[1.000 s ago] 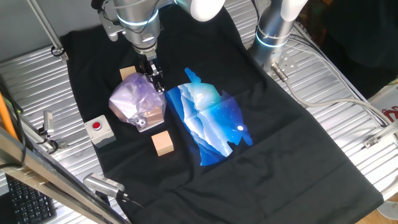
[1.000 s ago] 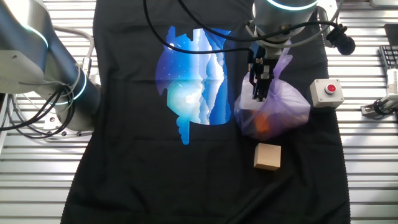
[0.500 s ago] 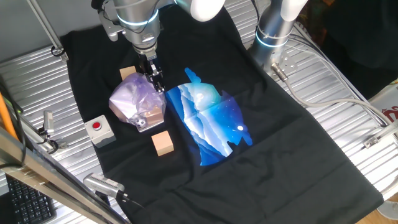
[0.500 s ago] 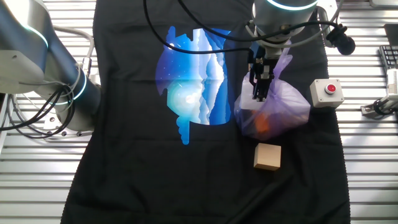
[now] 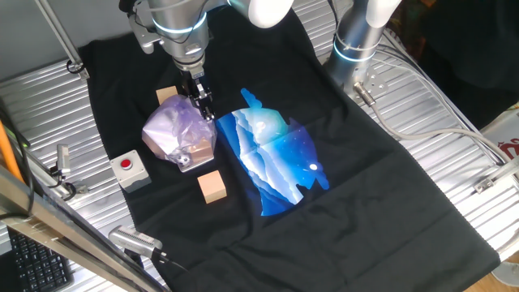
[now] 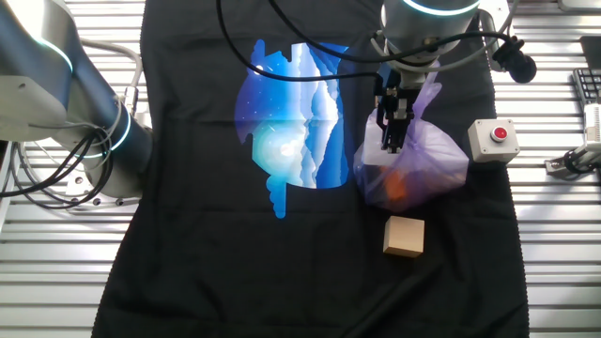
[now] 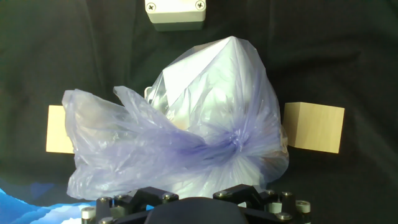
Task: Pick up a bag of things
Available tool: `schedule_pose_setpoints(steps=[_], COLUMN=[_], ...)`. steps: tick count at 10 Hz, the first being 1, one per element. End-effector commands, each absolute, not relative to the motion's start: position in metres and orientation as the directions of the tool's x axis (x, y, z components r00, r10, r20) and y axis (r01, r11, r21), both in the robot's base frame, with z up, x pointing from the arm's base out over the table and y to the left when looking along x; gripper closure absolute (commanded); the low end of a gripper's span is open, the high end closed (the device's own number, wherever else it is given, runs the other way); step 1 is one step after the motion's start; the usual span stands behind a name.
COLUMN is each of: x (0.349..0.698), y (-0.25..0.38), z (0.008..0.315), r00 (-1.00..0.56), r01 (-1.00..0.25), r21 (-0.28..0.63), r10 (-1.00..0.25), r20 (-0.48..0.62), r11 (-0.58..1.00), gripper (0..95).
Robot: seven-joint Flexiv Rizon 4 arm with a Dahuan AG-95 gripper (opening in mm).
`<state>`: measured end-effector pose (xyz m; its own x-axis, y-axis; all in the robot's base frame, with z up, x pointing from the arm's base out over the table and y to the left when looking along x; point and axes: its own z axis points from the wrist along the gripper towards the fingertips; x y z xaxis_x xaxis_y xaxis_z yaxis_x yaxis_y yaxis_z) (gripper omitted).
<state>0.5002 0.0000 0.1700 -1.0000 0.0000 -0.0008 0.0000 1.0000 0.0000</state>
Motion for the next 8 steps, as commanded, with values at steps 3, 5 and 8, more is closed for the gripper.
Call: schedule_pose_setpoints(steps=[3, 5, 8], x=[0.4994, 0.4999, 0.5008], y=[0.0009, 0.0016, 0.0019], z=[0.1725, 0.1743, 0.1750], r00=[-0.995, -0.995, -0.996], r01=[-0.083, -0.081, -0.080], r21=[0.006, 0.004, 0.002], r10=[-0.082, -0.081, -0.080], r20=[-0.053, -0.051, -0.049], r11=[0.997, 0.997, 0.997], gripper=[95.0, 95.0, 95.0])
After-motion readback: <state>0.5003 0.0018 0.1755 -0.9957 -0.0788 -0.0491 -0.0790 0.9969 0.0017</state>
